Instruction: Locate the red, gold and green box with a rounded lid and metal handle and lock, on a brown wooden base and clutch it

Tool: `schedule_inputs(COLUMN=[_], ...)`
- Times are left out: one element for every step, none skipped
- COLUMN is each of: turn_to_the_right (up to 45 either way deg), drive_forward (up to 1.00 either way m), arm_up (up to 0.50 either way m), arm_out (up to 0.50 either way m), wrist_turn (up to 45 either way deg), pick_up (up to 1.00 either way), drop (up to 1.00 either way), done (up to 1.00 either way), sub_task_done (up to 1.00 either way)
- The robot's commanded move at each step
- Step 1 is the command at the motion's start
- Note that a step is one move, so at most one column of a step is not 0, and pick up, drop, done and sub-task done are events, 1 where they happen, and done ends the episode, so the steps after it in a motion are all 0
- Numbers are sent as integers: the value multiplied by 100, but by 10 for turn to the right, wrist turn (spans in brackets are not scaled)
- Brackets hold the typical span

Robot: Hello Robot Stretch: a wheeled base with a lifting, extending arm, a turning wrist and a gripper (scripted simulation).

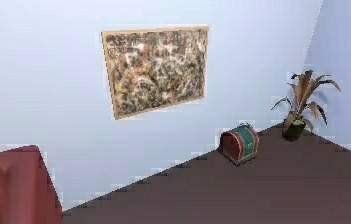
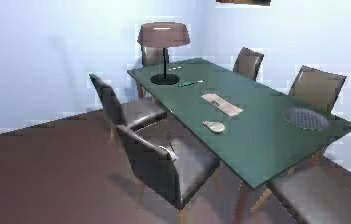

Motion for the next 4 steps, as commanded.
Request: schedule_inputs(turn_to_the_right=[270, 0, -450, -450], drive_forward=[0, 85, 0, 0], arm_up=[0, 0, 0, 0], arm_out=[0, 0, 0, 0], wrist_turn=[0, 0, 0, 0], pick_up=[0, 0, 0, 0], drop=[0, 0, 0, 0], done=[0, 0, 0, 0], sub_task_done=[0, 0, 0, 0])
